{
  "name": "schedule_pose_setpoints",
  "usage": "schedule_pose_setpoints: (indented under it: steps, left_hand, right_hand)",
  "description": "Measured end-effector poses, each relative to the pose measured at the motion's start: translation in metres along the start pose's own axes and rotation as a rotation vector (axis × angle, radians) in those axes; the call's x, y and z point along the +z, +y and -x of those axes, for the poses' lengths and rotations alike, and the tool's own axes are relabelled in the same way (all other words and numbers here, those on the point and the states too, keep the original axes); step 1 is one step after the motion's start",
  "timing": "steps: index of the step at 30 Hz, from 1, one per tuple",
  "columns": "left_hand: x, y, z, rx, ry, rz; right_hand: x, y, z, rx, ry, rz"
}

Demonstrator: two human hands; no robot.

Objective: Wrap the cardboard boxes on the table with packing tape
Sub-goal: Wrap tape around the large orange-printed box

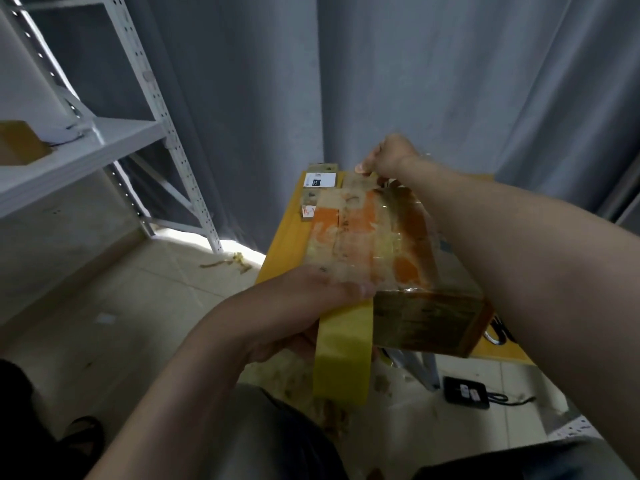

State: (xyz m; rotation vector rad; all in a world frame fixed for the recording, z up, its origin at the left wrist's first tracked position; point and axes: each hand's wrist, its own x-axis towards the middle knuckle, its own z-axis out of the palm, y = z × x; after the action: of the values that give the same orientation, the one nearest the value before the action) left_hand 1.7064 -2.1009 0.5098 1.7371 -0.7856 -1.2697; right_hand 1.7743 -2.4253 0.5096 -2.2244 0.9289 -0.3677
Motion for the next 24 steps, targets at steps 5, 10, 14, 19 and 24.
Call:
schedule_pose_setpoints:
  steps: [5, 10, 14, 19, 24]
  left_hand:
    - [0.000, -0.014, -0.008, -0.024, 0.014, 0.054]
    - [-0.001, -0.020, -0.014, -0.019, -0.030, 0.080]
    - [0.000, -0.021, -0.017, -0.017, -0.007, 0.068]
    - [0.003, -0.021, -0.016, -0.014, 0.013, 0.061]
    - [0.004, -0.025, -0.018, -0.018, 0.053, 0.069]
  right_hand:
    - [0.008, 0.003, -0.013, -0.011, -0.020, 0.036]
    - [0.020, 0.006, -0.018, 0.013, 0.004, 0.181]
    - [0.029, 0.011, -0.016, 0.005, -0.024, 0.294]
    - [0.032, 0.005, -0.003, -0.083, -0.015, 0.498]
    - [0.027, -0.002, 0.006, -0.244, -0.042, 0.418]
